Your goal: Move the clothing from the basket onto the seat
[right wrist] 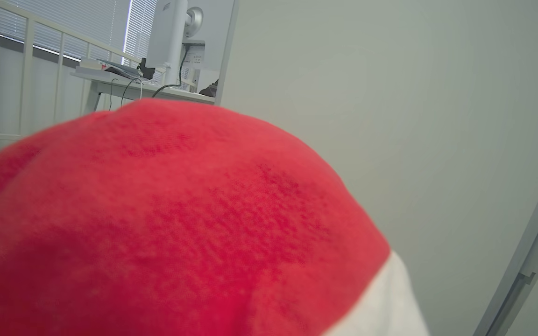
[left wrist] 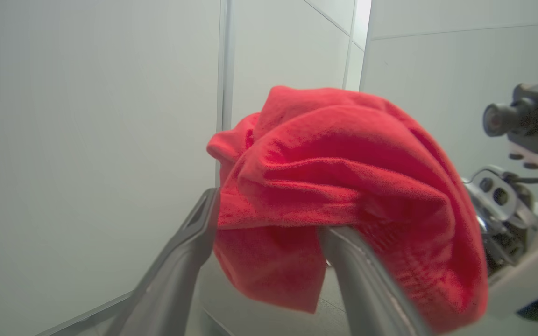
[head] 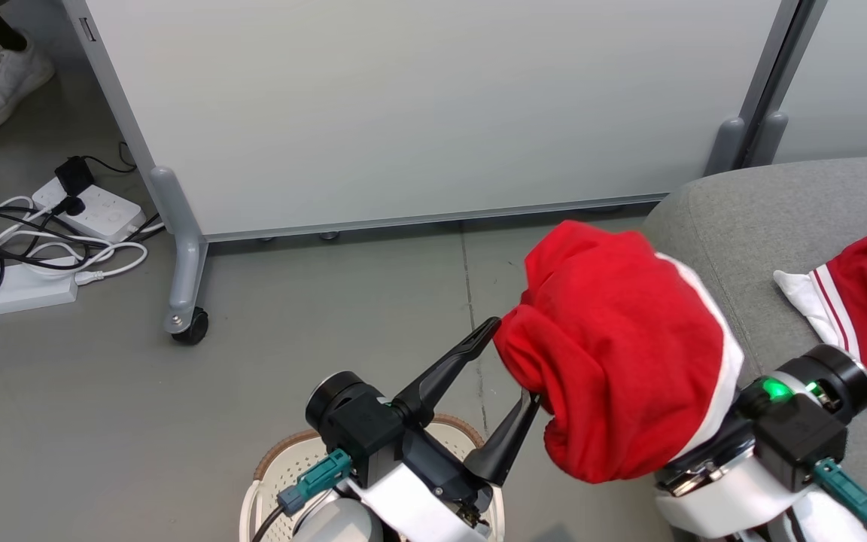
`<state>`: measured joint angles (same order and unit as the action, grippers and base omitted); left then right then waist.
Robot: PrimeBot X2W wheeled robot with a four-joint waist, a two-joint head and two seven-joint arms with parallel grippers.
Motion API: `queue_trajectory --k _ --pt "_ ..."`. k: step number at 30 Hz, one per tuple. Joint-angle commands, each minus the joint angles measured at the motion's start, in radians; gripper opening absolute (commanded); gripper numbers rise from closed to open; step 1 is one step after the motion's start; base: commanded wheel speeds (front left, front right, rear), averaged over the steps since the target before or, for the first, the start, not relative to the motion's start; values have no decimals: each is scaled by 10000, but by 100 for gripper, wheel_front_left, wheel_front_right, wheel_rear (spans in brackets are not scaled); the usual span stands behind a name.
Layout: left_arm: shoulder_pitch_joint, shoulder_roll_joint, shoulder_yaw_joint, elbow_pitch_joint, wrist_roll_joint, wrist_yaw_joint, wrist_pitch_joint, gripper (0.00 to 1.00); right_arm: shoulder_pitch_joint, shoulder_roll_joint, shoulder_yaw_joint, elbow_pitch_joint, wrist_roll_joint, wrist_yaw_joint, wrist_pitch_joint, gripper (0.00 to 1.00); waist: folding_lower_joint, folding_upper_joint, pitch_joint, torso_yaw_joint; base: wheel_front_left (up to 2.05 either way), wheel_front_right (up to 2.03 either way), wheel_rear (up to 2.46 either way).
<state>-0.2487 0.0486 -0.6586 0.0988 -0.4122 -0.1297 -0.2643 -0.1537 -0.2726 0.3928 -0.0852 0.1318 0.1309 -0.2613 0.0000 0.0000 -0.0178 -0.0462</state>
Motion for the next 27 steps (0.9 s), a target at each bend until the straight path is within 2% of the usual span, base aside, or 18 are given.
queue_trajectory --k 1,7,16,27 --pt "112 36 104 42 91 -10 -4 100 99 4 -146 -66 77 -2 -30 0 0 0 1 -3 0 0 0" --pt "229 35 284 233 175 -10 -4 100 222 8 -899 -109 125 -2 -30 0 0 0 -9 -20 0 0 0" --pt "450 49 -24 779 636 -9 -4 100 848 38 -2121 43 165 -2 -28 0 0 0 1 -121 0 0 0" --pt "854 458 -541 1266 825 -9 -4 100 1691 340 -3323 451 186 -2 -30 0 0 0 26 -285 0 0 0"
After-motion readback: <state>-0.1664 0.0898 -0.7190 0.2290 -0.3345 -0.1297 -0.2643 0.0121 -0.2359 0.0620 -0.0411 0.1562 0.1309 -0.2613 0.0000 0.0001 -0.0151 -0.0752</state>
